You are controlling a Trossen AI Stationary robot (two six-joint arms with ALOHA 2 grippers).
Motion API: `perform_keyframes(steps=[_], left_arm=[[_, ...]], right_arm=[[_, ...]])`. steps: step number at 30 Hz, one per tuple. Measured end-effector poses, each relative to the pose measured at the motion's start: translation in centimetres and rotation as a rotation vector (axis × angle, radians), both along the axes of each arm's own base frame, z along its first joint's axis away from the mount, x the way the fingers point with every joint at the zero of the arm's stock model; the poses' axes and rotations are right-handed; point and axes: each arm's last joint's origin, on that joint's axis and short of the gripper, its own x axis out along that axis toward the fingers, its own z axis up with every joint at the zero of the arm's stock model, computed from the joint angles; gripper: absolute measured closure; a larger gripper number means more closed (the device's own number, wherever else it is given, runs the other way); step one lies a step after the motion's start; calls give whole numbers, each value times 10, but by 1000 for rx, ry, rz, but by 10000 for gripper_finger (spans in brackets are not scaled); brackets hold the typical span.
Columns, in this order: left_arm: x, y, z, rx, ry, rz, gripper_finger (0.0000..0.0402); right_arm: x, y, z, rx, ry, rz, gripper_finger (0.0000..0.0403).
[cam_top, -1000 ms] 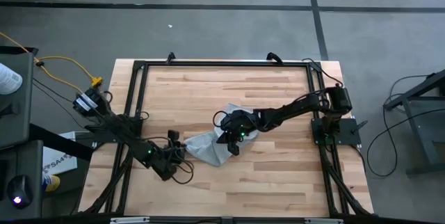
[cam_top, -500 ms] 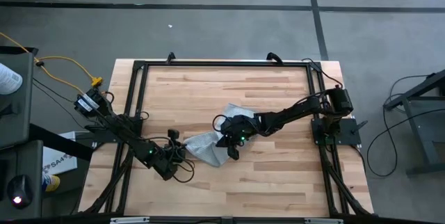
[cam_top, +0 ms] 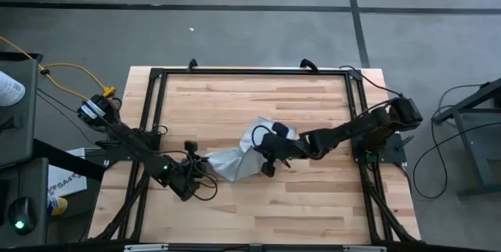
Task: Fold microfiber towels
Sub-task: Fold the grey towel
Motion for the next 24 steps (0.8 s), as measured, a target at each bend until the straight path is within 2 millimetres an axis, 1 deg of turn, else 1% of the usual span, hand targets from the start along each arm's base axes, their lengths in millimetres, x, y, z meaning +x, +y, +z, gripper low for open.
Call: perform_keyframes(steps=[5,9,12,14,18,21,24], left_arm=[[3,-2,29,40,-15,14,400],[6,-2,55,115,-31,35,400],[6,-2,70,148,-25,40,401],[7,-3,77,164,-32,45,401],[8,-1,86,212,-28,57,401],[11,5,93,249,-25,87,401],[17,15,102,274,-3,129,401]], right_arm=[[-6,10,0,-60,-4,-82,399],[-9,12,1,-151,-22,-180,399],[-13,13,1,-253,-26,-263,399],[-17,15,3,-309,-23,-305,399],[-27,18,11,-366,-27,-346,399],[-36,21,22,-416,-56,-389,399],[-46,22,34,-444,-85,-422,399]])
